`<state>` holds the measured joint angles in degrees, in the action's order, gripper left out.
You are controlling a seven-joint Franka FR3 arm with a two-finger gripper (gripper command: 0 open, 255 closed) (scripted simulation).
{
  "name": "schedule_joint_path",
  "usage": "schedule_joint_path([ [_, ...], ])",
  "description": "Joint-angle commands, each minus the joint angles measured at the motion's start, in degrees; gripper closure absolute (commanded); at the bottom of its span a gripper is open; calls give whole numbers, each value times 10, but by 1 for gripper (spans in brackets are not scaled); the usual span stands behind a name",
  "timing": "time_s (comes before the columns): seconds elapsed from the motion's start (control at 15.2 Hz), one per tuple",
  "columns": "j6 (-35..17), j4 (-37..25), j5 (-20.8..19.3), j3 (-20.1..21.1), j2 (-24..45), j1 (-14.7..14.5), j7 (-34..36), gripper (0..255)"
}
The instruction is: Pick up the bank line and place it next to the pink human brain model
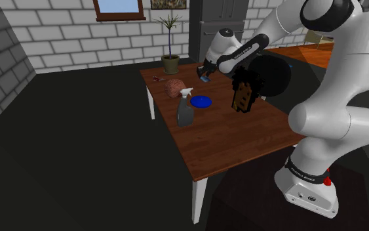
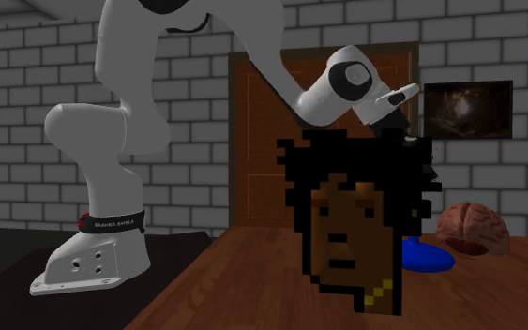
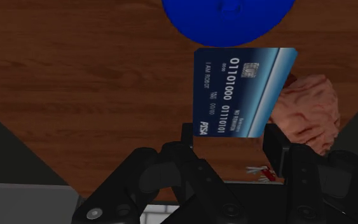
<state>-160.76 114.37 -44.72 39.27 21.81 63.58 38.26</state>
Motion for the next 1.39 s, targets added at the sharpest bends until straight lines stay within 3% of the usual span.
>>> schedule_joint_path([
  [0.0,23,-52,9,0,37,3,-34,255],
  [0.46,96,-247,22,-10,173,-18,-131,255],
  [1.32,42,-248,-24,-59,222,-49,-93,255],
])
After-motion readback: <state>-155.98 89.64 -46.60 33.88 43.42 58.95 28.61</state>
